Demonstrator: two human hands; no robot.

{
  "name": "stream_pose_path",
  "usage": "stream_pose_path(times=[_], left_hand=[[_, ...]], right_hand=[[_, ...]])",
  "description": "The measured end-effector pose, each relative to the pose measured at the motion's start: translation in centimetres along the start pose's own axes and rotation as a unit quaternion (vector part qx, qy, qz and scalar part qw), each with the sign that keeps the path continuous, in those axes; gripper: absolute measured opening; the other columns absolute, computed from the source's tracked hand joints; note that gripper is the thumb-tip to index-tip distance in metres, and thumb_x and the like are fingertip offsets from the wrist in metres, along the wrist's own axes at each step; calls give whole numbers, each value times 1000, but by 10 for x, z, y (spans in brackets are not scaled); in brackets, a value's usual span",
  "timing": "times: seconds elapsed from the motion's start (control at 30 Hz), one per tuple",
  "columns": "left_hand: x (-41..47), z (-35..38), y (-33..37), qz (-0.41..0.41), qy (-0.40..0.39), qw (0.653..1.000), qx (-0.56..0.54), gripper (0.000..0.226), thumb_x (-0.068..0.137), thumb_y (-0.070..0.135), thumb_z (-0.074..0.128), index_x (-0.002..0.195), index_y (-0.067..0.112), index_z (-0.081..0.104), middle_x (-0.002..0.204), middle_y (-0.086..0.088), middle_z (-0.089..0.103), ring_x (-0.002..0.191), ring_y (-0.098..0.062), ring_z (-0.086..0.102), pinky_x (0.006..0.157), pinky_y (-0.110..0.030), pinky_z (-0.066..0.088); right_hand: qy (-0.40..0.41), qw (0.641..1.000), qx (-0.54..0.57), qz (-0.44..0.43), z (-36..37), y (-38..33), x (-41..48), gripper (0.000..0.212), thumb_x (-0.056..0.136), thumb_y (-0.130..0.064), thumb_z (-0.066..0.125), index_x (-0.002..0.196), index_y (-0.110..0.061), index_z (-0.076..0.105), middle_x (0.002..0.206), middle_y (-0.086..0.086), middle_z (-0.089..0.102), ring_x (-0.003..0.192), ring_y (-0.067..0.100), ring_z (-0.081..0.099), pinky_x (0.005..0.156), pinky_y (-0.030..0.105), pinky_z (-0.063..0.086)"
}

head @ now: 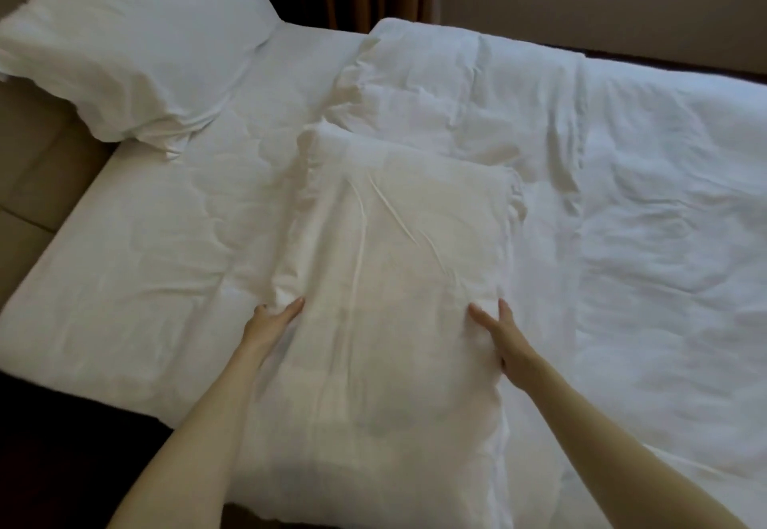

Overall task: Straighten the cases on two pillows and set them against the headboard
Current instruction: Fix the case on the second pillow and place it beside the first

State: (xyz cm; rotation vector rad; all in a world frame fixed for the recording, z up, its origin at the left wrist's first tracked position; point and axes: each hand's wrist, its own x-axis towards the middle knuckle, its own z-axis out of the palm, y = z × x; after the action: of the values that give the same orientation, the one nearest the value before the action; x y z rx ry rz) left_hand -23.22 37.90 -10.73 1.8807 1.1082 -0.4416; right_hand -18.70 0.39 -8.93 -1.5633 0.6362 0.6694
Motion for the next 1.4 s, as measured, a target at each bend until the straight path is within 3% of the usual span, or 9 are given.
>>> stream_pose_path(times=[0.13,0.33,0.5,0.63,0.77,0.83,1.07,1.23,1.4], left_hand=[[-31,-2,18,81,15,996,-29,66,75,58,66,120,8,63,119,-14,66,107,-28,62,88,-36,49],[-82,-17,74,160,38,970,-176,29,80,16,73,108,11,67,99,-5,69,88,-17,63,76,-26,45],[-125,-44,128,207,-6,946,-251,11,79,5,71,88,11,71,61,10,72,54,-4,66,51,-16,51],[-159,-69,163,283,-20,922,-264,7,79,5,71,81,11,74,58,8,71,51,-8,64,49,-18,49],[-182,-107,183,344,-5,903,-258,3,73,17,76,71,16,75,74,-15,63,68,-29,54,62,-41,40],[-187,-128,186,369,-5,893,-256,3,72,20,76,71,18,75,77,-18,62,71,-32,52,63,-44,38],[-163,-220,174,440,21,868,-228,16,77,16,73,63,24,73,57,9,67,55,-17,59,51,-25,43],[-116,-298,163,457,33,861,-219,15,79,12,73,64,15,70,60,7,67,57,-16,60,53,-25,46],[-71,-372,150,461,42,865,-195,28,80,11,72,57,28,71,56,16,68,50,1,61,46,-12,45]], right_hand=[[-29,999,27,5,2,6,-3,92,80,-41,70,151,-34,12,151,2,37,131,26,44,110,48,38],[-41,998,55,0,-9,-9,-8,86,75,-39,74,145,-30,25,141,1,45,119,26,50,98,44,45],[-50,994,96,-8,-7,-20,-16,76,77,-36,73,143,-25,35,139,5,53,123,30,53,107,52,40],[-84,986,137,-45,12,-37,-31,54,84,-28,68,135,-22,50,132,10,61,117,30,60,106,52,42],[-120,979,157,-45,48,-54,-46,52,86,-29,65,136,-25,50,130,8,63,119,31,59,106,53,42],[-134,975,167,-59,69,-61,-48,52,87,-28,64,137,-25,49,131,8,63,120,31,59,106,53,42],[-165,967,178,-77,177,-86,-56,55,90,-30,60,142,-23,43,136,10,59,122,32,57,106,52,42],[-179,965,173,-81,271,-97,-62,62,87,-36,62,144,-26,39,137,7,58,122,31,57,105,53,43],[-205,960,182,-53,364,-107,-61,65,86,-35,63,145,-29,36,139,5,56,124,30,55,107,53,41]])
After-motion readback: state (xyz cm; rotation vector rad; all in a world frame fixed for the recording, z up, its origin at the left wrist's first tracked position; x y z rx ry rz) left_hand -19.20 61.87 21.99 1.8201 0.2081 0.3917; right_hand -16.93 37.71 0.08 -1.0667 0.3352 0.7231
